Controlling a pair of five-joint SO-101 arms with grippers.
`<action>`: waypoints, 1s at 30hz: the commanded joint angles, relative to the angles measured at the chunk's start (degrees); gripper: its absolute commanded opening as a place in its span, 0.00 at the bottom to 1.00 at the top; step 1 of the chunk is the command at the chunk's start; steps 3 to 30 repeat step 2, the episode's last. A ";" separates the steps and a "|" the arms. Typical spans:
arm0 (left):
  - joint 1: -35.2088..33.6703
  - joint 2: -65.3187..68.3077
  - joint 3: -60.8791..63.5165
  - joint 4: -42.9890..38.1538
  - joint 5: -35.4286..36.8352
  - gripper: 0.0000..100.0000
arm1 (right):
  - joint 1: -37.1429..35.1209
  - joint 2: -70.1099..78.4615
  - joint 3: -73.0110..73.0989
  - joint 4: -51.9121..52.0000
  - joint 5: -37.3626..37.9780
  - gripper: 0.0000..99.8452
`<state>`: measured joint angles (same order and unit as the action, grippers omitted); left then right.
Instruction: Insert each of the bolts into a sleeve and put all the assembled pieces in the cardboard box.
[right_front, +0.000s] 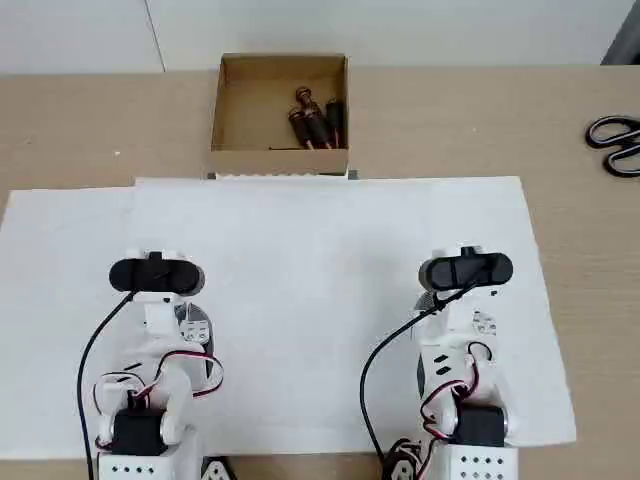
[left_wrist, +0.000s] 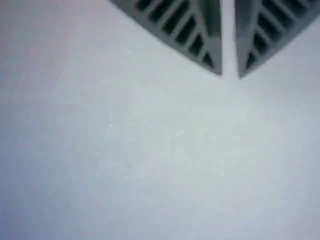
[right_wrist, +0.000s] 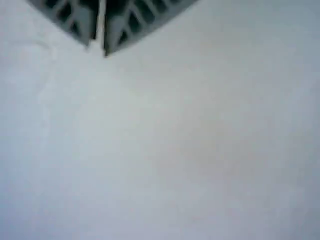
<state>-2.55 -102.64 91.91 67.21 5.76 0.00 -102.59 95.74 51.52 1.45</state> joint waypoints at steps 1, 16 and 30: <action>-0.18 -0.62 -0.22 -1.23 0.00 0.01 | 0.22 -0.66 0.79 0.22 0.44 0.00; -0.18 -0.62 -0.22 -1.23 0.00 0.01 | 0.22 -0.66 0.79 0.22 0.44 0.00; -0.18 -0.62 -0.22 -1.23 0.00 0.01 | 0.22 -0.66 0.79 0.22 0.44 0.00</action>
